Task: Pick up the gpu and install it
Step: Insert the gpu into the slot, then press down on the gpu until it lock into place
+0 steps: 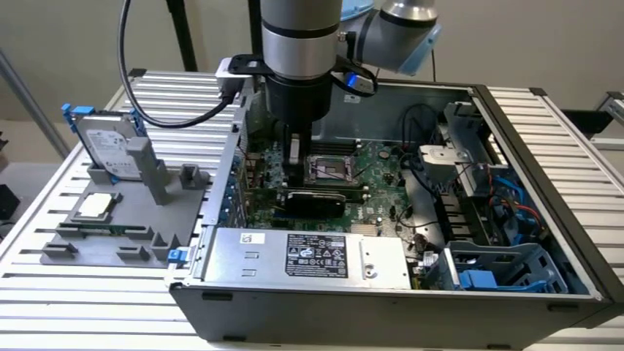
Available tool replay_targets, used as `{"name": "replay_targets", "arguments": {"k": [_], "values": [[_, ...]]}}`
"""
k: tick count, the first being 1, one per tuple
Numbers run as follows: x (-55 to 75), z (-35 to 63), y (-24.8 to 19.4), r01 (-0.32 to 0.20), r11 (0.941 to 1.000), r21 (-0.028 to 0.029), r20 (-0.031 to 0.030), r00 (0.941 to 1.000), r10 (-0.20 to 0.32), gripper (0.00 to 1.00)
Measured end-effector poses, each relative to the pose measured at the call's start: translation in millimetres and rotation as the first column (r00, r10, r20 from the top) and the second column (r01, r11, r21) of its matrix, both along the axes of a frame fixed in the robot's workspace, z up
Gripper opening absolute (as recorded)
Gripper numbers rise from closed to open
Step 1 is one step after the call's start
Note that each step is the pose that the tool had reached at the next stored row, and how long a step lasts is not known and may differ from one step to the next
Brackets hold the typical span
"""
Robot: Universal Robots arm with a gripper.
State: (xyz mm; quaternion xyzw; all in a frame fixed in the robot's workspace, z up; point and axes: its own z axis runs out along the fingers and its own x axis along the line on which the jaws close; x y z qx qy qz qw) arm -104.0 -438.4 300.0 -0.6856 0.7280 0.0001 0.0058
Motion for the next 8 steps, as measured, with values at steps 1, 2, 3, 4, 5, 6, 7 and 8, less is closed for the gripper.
{"name": "replay_targets", "arguments": {"k": [1,2,3,4,5,6,7,8], "values": [[0.0,0.0,0.0,0.0,1.0,0.0,0.0,1.0,0.0,0.0],[0.0,0.1,0.0,0.0,1.0,-0.0002,-0.0001,1.0,0.0,0.0],[0.0,0.1,0.0,0.0,1.0,-0.0002,-0.0002,1.0,0.0,0.0],[0.0,0.1,0.0,0.0,1.0,-0.0002,-0.0002,1.0,0.0,0.0],[0.0,0.1,0.0,0.0,1.0,-0.0001,-0.0001,1.0,0.0,0.0],[0.0,0.1,0.0,0.0,1.0,-0.0002,-0.0001,1.0,0.0,0.0],[0.0,0.1,0.0,0.0,1.0,-0.0002,-0.0002,1.0,0.0,0.0],[0.0,0.1,0.0,0.0,1.0,-0.0002,-0.0002,1.0,0.0,0.0]]}}
